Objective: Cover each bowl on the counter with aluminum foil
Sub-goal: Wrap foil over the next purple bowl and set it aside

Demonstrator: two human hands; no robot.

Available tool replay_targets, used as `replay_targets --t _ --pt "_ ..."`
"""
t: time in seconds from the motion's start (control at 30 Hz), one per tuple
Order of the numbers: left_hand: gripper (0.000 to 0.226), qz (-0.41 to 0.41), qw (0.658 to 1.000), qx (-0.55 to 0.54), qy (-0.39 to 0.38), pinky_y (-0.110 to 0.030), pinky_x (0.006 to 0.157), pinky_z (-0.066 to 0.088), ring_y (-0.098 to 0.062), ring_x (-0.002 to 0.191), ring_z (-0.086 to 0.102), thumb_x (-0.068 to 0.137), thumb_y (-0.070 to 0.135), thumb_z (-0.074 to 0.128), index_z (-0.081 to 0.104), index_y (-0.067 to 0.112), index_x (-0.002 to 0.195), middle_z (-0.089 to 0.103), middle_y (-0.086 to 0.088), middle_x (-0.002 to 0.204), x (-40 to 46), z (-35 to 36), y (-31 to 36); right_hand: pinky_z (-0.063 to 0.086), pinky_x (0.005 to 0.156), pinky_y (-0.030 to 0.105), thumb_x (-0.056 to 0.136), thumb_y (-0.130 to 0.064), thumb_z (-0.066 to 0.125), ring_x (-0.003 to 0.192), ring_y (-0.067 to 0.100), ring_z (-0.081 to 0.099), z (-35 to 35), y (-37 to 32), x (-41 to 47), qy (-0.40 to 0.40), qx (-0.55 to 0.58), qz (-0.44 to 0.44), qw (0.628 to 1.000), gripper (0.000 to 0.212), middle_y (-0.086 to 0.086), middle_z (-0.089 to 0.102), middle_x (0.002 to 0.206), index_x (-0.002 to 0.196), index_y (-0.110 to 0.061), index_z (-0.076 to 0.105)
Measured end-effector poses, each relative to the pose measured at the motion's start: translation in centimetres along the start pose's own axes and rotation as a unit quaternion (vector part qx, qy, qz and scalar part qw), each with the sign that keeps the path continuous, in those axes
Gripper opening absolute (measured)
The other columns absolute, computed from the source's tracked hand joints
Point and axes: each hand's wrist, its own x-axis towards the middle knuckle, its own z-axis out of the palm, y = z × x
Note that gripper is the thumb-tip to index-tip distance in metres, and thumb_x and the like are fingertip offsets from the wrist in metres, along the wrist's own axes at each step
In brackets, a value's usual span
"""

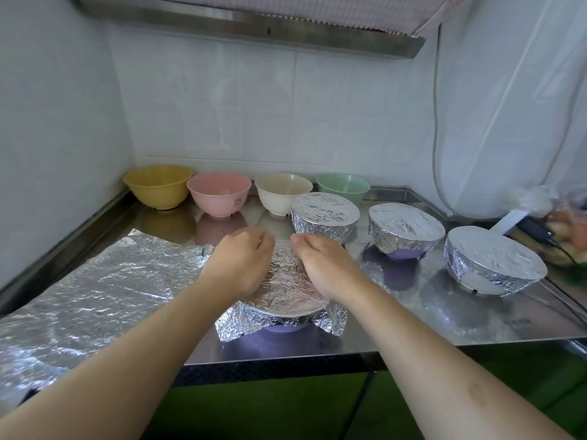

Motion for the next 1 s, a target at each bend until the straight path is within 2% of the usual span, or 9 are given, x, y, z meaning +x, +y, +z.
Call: replay_targets --t 0.1,0.2,0.43,0.57,0.7,0.8,0.87,0.93,1.0 --pt "0.03 0.035 0.997 0.074 -0.01 -0.043 0.095 0.045 -0.033 0.114 0.057 0.107 0.035 0.041 0.063 0.015 0.103 0.065 -0.007 0.117 -0.5 0.3 1.2 0.041 0.075 0.035 0.113 -0.043 0.039 0.09 0.022 0.062 -0.3 0.2 -0.6 0.063 0.061 0.001 0.996 0.044 0.006 0.068 0.093 0.099 -0.01 0.065" --pt "0.049 0.009 0.985 0.17 -0.016 -0.045 0.114 0.03 -0.033 0.142 0.037 0.107 0.047 0.033 0.055 0.011 0.132 0.048 -0.014 0.148 -1.3 1.0 1.7 0.038 0.068 0.036 0.112 -0.033 0.043 0.069 0.016 0.051 -0.1 0.9 -1.6 0.157 0.107 -0.013 0.982 0.039 0.002 0.059 0.073 0.086 -0.008 0.059" --pt "0.073 -0.049 0.984 0.171 -0.019 -0.049 0.109 0.035 -0.039 0.132 0.043 0.098 0.068 0.02 0.047 0.01 0.133 0.051 -0.017 0.135 -3.2 2.5 1.2 0.038 0.064 0.044 0.114 -0.033 0.04 0.063 0.018 0.049 2.4 3.4 -3.7 0.205 0.092 -0.027 0.974 0.04 -0.005 0.048 0.062 0.081 -0.017 0.055" --pt "0.092 -0.012 0.98 0.197 -0.038 -0.049 0.09 0.04 -0.039 0.118 0.046 0.081 0.065 -0.004 0.053 0.022 0.14 0.051 -0.014 0.12 -2.0 2.4 -0.2 0.047 0.07 0.044 0.115 -0.035 0.034 0.068 0.018 0.058 3.0 3.5 -4.9 0.218 0.101 -0.024 0.97 0.042 -0.003 0.058 0.069 0.106 -0.009 0.066" --pt "0.077 -0.017 0.987 0.15 -0.047 -0.044 0.084 0.041 -0.037 0.112 0.051 0.084 0.066 0.008 0.055 0.016 0.118 0.05 -0.01 0.105 -1.4 1.9 -0.1 0.042 0.069 0.008 0.113 -0.046 0.028 0.076 -0.007 0.061 3.4 2.9 -6.2 0.206 0.135 -0.001 0.969 0.056 0.001 0.071 0.091 0.14 -0.011 0.063" --pt "0.064 -0.032 0.989 0.133 -0.052 -0.047 0.092 0.044 -0.039 0.114 0.051 0.086 0.066 0.015 0.052 0.016 0.102 0.051 -0.011 0.105 -1.5 1.4 0.2 0.041 0.106 0.011 0.115 -0.045 0.031 0.122 -0.012 0.058 3.0 3.1 -6.6 0.184 0.196 0.014 0.963 0.052 -0.002 0.068 0.14 0.156 -0.021 0.051" --pt "0.065 -0.024 0.991 0.128 -0.034 -0.048 0.107 0.041 -0.038 0.13 0.046 0.094 0.065 0.022 0.056 0.012 0.112 0.055 -0.016 0.131 -1.9 1.2 0.5 0.034 0.117 0.019 0.114 -0.042 0.039 0.137 -0.008 0.048 1.9 3.2 -7.0 0.196 0.237 0.03 0.951 0.046 -0.015 0.055 0.153 0.155 -0.025 0.052" --pt "0.066 -0.02 0.991 0.127 -0.023 -0.048 0.113 0.037 -0.038 0.137 0.042 0.098 0.063 0.029 0.056 0.009 0.125 0.049 -0.018 0.146 -2.2 1.2 0.6 0.044 0.109 0.021 0.109 -0.032 0.053 0.123 -0.008 0.055 1.0 3.3 -7.7 0.247 0.229 0.006 0.942 0.032 -0.015 0.062 0.138 0.14 -0.025 0.061" --pt "0.069 -0.02 0.99 0.133 -0.035 -0.049 0.11 0.039 -0.039 0.132 0.045 0.097 0.067 0.029 0.055 0.01 0.126 0.052 -0.019 0.14 -2.5 1.4 0.6 0.048 0.093 0.025 0.097 -0.027 0.066 0.108 0.007 0.059 0.6 3.2 -8.9 0.286 0.159 -0.056 0.943 0.021 -0.007 0.061 0.112 0.117 -0.022 0.061"
